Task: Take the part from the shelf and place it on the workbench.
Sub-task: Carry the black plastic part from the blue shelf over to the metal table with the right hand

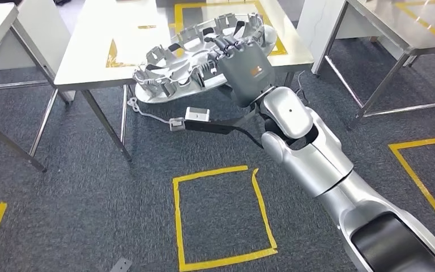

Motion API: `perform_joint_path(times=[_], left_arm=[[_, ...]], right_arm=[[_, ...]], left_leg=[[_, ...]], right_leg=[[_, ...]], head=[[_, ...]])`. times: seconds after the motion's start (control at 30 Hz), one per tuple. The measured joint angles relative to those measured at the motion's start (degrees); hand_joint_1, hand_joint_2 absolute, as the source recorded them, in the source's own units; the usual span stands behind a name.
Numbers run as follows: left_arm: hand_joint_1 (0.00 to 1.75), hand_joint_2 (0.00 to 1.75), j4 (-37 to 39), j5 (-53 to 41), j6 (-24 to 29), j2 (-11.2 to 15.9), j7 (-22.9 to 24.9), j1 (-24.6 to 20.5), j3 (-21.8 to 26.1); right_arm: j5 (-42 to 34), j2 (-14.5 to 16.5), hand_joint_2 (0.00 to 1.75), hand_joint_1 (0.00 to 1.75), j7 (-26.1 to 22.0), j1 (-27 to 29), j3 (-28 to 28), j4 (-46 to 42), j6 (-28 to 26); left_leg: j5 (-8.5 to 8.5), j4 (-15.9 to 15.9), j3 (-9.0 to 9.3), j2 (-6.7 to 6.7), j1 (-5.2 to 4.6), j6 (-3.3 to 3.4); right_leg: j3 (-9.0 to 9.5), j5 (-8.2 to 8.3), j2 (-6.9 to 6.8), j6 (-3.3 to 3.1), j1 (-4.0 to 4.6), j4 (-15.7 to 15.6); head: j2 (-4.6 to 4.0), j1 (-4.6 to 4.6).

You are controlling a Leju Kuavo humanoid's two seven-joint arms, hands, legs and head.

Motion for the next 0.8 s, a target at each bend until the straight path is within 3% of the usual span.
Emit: perform_joint_path(times=[0.1,0.23,0.27,0.3,0.37,0.43,0.5,0.6,0.67,0.73,0.77,0.8], left_arm=[[0.0,1.75,-0.04,-0.01,0.01,0.03,-0.12,0.1,0.03],[0.0,1.75,-0.04,-0.02,0.04,0.09,-0.28,0.17,0.05],[0.0,1.75,-0.03,-0.03,0.04,0.09,-0.27,0.23,0.06],[0.0,1.75,-0.03,-0.03,0.04,0.08,-0.27,0.28,0.07],[0.0,1.75,-0.02,-0.05,0.04,0.03,-0.28,0.28,0.09],[0.0,1.75,0.01,-0.09,0.04,-0.08,-0.31,0.21,0.16],[0.0,1.75,0.04,-0.16,-0.08,-0.15,-0.33,0.14,0.32],[0.0,1.75,0.05,-0.21,-0.24,-0.15,-0.39,0.08,0.48],[0.0,1.75,0.05,-0.22,-0.28,-0.06,-0.45,-0.05,0.5],[0.0,1.75,0.04,-0.22,-0.33,0.15,-0.44,0.03,0.53],[0.0,1.75,0.04,-0.22,-0.37,0.24,-0.43,0.16,0.55],[0.0,1.75,0.04,-0.22,-0.4,0.3,-0.42,0.27,0.55]], right_arm=[[-0.04,-0.01,1.75,1.75,-0.01,0.08,0.0,-0.01,0.07],[-0.25,-0.11,1.75,1.75,-0.08,0.12,0.0,0.01,-0.01],[-0.37,-0.16,1.75,1.75,-0.13,0.16,0.0,0.04,-0.01],[-0.51,-0.19,1.75,1.75,-0.17,0.2,0.0,0.07,-0.01],[-0.76,-0.22,1.75,1.75,-0.25,0.19,0.0,0.12,-0.06],[-1.0,-0.24,1.75,1.75,-0.31,0.06,0.0,0.13,-0.25],[-1.19,-0.25,1.75,1.75,-0.42,-0.03,0.0,0.13,-0.39],[-1.22,-0.17,1.75,1.75,-0.41,0.0,0.0,0.11,-0.42],[-1.15,-0.14,1.75,1.75,-0.31,0.0,0.01,0.1,-0.53],[-1.07,-0.13,1.75,1.75,-0.22,0.16,0.02,0.1,-0.68],[-1.01,-0.14,1.75,1.75,-0.16,0.34,0.02,0.1,-0.71],[-0.97,-0.14,1.75,1.75,-0.07,0.54,0.02,0.1,-0.7]], left_leg=[[-0.62,0.01,0.51,-0.28,0.18,1.29],[-1.65,-0.05,1.43,-0.42,0.03,2.17],[-1.97,-0.05,1.8,-0.5,-0.08,2.2],[-2.31,-0.05,2.28,-0.62,-0.2,2.19],[-3.06,-0.1,3.31,-0.8,-0.4,2.09],[-3.59,-0.3,3.87,-0.85,-0.47,1.72],[-3.5,-0.41,4.31,-0.82,-0.44,0.98],[-4.02,1.05,4.47,-0.59,-0.54,0.12],[-6.04,6.51,1.66,-0.4,-0.49,-0.33],[-8.42,13.0,-2.63,-0.35,-0.38,-0.87],[-8.62,14.4,-4.03,-0.33,-0.31,-1.02],[-7.47,13.66,-4.42,-0.28,-0.21,-1.19]], right_leg=[[-1.42,-0.88,-0.14,0.68,-0.11,2.75],[-10.31,-5.24,-0.18,1.3,-0.19,16.26],[-11.57,-4.69,-0.17,1.11,-0.13,17.07],[-11.72,-2.85,-0.17,0.71,0.04,15.65],[-9.51,2.9,-0.17,-0.68,0.67,7.97],[-7.18,5.56,-0.23,-1.92,1.31,1.59],[-6.1,5.1,-0.25,-2.32,1.54,-0.54],[-3.82,5.11,-0.3,-2.53,0.97,-2.12],[-2.76,4.76,-0.31,-2.72,0.71,-2.49],[-2.15,4.1,-0.21,-2.72,0.62,-2.47],[-1.71,3.69,-0.14,-2.6,0.53,-2.42],[-1.15,3.2,-0.08,-2.41,0.38,-2.33]], head=[[0.0,0.23],[0.0,0.45],[0.0,0.47],[0.0,0.48],[0.0,0.51],[0.0,0.43],[0.0,0.43],[0.0,0.38],[0.0,0.19],[0.0,0.09],[0.0,0.07],[0.0,0.06]])
